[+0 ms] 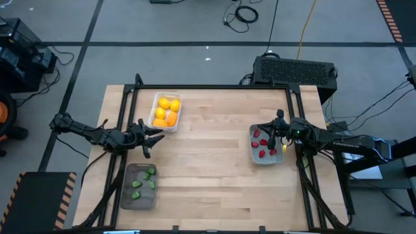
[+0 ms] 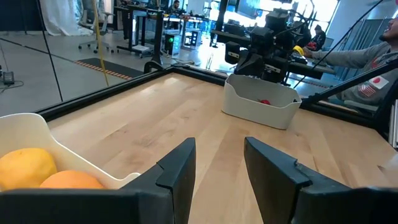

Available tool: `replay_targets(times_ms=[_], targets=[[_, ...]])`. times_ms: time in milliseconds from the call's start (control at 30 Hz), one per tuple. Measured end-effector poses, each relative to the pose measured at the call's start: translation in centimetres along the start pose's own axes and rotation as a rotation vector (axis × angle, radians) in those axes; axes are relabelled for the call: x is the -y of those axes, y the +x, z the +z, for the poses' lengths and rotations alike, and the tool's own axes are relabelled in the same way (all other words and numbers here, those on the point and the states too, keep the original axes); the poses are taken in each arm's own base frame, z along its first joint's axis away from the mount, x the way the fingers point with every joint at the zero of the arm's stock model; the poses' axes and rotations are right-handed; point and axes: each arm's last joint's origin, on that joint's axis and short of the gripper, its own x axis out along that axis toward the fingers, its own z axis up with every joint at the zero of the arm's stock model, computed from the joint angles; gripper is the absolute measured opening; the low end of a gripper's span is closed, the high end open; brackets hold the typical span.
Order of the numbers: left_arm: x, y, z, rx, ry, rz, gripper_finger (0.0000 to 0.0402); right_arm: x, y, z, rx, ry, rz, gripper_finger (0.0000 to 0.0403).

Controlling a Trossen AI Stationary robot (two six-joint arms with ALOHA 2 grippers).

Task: Sort produce into baskets
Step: Return to Home Position

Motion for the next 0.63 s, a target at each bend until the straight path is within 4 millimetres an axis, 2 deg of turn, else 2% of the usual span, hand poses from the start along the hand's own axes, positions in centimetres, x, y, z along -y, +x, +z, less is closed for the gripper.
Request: replay_targets(times_ms=[633], targets=[[0.02, 0.00, 0.00, -0.001, 0.000, -0.008, 0.0144, 0.00, 0.00, 0.00, 0.000, 0.000, 0.000, 0.0000]])
